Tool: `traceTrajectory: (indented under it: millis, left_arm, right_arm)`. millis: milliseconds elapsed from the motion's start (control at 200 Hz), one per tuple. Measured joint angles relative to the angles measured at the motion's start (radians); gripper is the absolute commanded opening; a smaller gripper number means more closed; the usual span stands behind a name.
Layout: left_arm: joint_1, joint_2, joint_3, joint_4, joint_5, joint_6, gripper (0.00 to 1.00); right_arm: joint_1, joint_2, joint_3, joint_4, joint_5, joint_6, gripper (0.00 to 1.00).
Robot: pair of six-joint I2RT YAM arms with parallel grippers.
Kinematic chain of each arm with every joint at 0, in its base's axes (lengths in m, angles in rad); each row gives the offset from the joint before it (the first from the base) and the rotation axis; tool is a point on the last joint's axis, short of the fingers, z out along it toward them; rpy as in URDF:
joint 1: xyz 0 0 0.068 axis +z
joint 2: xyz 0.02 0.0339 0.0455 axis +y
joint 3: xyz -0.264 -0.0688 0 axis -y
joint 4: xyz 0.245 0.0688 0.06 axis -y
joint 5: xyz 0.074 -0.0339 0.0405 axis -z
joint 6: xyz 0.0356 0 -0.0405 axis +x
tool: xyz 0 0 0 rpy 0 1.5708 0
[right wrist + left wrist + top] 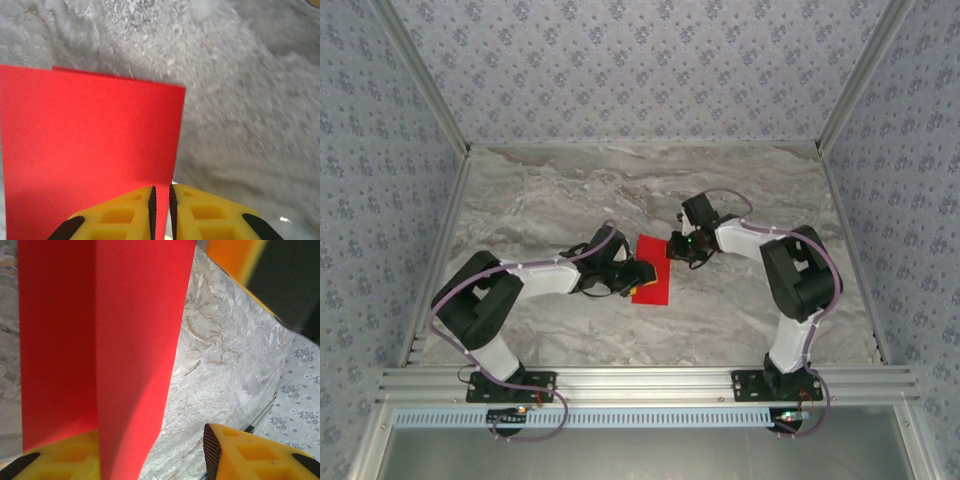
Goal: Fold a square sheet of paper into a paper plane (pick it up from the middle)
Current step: Fold the triangle a second time at the center of the table.
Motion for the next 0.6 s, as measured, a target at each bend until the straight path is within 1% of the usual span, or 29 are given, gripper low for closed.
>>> traceTrajectory:
  millis: [110,210,420,600]
  left_arm:
    - [0.000,0.016,0.000,0.013,0.000,-0.003,0.47]
    - [0.000,0.020,0.000,0.016,0.001,-0.003,0.46]
    - [0.000,0.020,-0.006,0.039,0.001,-0.011,0.43]
    - [0.000,0.009,-0.067,0.047,0.001,-0.027,0.41]
  right_arm:
    - [-0.003,-0.093,-0.076,0.028,-0.023,0.020,0.16]
    - [0.010,-0.130,-0.127,0.056,-0.048,0.031,0.12]
    - [0.082,-0.111,-0.169,0.086,-0.103,0.050,0.07]
    - [0.124,-0.051,-0.169,0.117,-0.126,0.068,0.06]
